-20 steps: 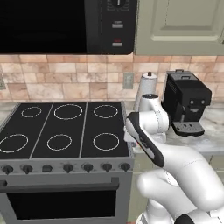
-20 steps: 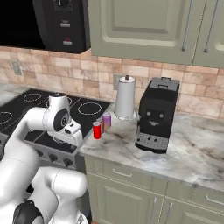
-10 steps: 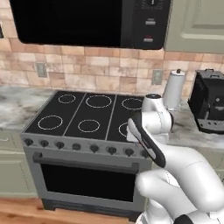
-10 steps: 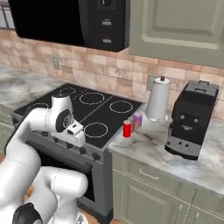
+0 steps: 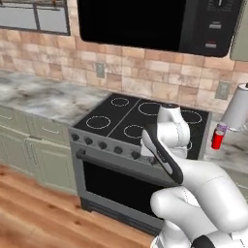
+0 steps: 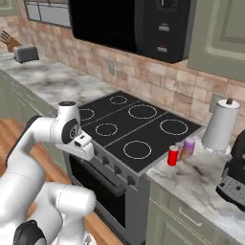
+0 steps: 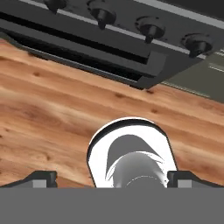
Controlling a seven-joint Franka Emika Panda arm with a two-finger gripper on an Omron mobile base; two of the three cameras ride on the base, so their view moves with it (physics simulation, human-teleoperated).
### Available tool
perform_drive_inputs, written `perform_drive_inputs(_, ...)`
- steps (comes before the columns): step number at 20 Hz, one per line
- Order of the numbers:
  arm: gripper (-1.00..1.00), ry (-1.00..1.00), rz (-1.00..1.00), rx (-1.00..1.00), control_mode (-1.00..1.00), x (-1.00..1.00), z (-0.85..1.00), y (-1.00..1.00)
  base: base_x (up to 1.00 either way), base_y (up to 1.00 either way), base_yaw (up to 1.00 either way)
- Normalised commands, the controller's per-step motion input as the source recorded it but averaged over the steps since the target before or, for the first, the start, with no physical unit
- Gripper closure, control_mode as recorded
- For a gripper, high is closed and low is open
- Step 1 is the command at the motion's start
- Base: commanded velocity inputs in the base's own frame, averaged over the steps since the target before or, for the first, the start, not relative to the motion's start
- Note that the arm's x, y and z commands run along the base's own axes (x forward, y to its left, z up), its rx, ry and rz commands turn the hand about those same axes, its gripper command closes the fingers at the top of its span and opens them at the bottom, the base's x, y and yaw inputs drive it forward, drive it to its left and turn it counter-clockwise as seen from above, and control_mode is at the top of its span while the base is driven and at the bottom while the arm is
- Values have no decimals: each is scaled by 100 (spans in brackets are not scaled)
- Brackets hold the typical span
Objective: Four empty soda cans are scattered around the kitchen. Gather all the cans and cluster them next to the stove for recycling.
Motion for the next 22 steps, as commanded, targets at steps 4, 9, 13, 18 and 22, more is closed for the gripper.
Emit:
perform_drive_inputs(4, -100, 0, 0, 0, 100, 0, 0, 0, 0, 13, 50)
perform_drive_inputs(9, -100, 0, 0, 0, 100, 0, 0, 0, 0, 6, 50)
perform_drive_inputs(13, -100, 0, 0, 0, 100, 0, 0, 0, 0, 4, 50)
perform_drive_inputs(18, -100, 0, 0, 0, 100, 0, 0, 0, 0, 7, 50)
perform_drive_inputs(22, -100, 0, 0, 0, 100, 0, 0, 0, -14, 21, 48)
